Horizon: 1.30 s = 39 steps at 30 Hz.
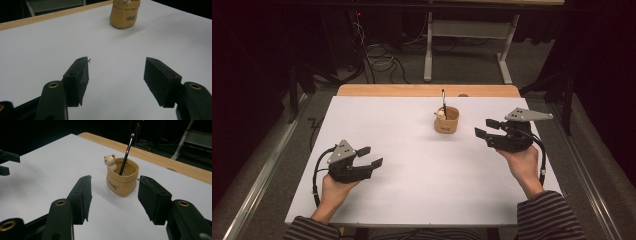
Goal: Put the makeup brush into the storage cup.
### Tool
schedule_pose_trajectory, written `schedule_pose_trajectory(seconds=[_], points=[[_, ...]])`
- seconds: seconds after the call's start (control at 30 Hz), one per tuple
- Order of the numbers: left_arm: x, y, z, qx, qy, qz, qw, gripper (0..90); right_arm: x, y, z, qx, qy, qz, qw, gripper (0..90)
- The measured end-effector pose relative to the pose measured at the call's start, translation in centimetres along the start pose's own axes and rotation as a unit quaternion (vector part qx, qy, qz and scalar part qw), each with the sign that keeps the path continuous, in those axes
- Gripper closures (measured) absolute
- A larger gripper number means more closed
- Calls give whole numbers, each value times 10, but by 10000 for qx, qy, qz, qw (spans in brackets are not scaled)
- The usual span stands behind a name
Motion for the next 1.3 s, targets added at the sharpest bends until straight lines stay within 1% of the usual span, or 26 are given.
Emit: schedule_pose_trajectory(seconds=[0.4, 0.83, 1.3], points=[[0, 0, 0, -10, 2, -12, 10000, 369, 0, -8, 8, 97, 4, -68, 9999, 448], [0, 0, 0, 2, 11, -10, 10000, 369, 4, -16, 16, 201, 1, -176, 9996, 436], [0, 0, 1, 71, 14, 27, 10000, 365, 3, -26, 25, 300, 40, -270, 9992, 415]])
Point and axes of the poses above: each handheld gripper's, and its own axes: z roughly backward along the jaws, y roughly out of its top, x roughly to its right, the point moved 1 cm from there along -z, roughly forward along the jaws, and after that the axes turned 7 degrees about -y, right-handed, at the moved point
